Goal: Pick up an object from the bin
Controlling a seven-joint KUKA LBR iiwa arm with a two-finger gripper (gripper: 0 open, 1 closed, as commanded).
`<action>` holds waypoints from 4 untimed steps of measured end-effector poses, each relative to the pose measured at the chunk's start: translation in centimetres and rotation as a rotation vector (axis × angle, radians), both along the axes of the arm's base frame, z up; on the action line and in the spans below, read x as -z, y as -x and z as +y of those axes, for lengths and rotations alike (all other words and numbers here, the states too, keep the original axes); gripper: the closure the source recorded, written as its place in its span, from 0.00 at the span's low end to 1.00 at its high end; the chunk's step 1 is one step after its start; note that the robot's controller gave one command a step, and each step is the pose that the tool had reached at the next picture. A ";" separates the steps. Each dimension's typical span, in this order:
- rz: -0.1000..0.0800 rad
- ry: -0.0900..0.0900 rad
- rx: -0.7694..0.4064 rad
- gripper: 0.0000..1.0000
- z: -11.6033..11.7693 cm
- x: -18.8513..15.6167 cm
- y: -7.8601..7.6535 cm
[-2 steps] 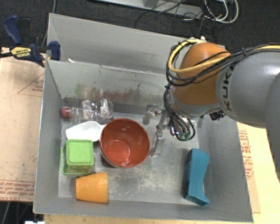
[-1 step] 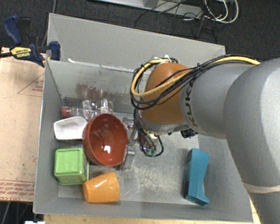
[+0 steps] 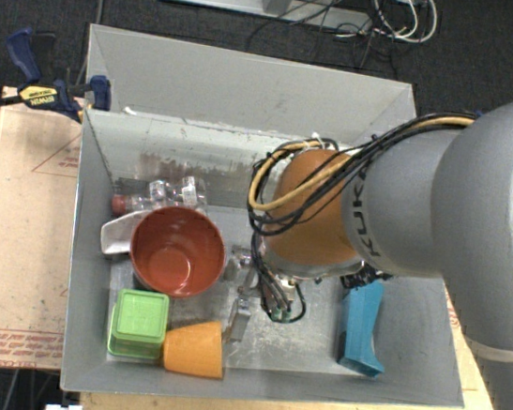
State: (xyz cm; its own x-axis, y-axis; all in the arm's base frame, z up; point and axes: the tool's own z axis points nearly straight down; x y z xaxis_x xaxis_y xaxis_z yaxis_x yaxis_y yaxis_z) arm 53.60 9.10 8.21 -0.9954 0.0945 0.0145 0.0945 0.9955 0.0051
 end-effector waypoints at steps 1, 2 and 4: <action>-0.011 -0.004 -0.201 0.00 0.2 -9.0 -2.4; -0.008 -0.008 -0.238 0.00 7.4 -3.7 -1.5; -0.010 -0.005 -0.232 0.00 6.9 -3.9 -1.6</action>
Offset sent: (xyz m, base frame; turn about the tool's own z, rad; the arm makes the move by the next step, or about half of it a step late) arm 0.0219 0.0015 0.0865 -0.2021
